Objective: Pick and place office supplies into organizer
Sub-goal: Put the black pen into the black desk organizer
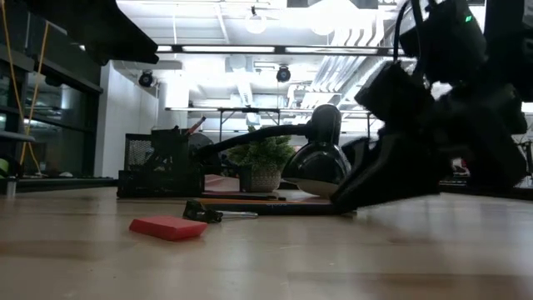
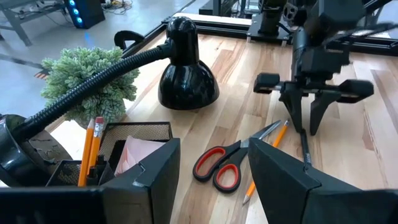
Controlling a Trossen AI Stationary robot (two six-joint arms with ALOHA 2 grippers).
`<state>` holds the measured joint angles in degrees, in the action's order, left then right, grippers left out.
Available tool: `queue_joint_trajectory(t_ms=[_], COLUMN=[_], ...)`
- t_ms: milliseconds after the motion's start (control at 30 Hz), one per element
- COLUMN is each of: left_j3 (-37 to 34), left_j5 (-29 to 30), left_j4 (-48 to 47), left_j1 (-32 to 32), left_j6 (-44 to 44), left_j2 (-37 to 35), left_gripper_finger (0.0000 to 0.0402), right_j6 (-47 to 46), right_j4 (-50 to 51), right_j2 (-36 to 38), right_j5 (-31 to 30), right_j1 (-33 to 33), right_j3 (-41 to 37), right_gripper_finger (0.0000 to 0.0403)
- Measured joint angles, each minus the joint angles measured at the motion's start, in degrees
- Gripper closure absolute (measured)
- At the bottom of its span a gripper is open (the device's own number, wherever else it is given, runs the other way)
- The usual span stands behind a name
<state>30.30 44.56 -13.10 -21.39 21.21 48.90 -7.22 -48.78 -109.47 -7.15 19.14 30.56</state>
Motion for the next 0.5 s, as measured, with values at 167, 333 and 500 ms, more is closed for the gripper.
queue_joint_trajectory(t_ms=[167, 333, 500], left_j3=[0.00, 0.00, 0.00], left_j5=[0.00, 0.00, 0.00], left_j4=[-0.24, -0.39, -0.39], left_j1=[0.00, 0.00, 0.00], left_j6=[-0.13, -0.13, -0.34], left_j2=[0.00, 0.00, 0.00], left_gripper_finger=[0.0222, 0.0222, 0.0222], right_j6=[-0.21, -0.37, -1.29], right_j4=[-3.69, -6.00, -5.31], right_j2=[-3.83, -5.71, -5.75], right_j5=[0.79, 1.40, 2.69], right_j1=[-0.02, -0.46, -1.45], right_j3=[1.37, 1.80, 1.82], right_gripper_finger=[0.0309, 0.0323, 0.0378])
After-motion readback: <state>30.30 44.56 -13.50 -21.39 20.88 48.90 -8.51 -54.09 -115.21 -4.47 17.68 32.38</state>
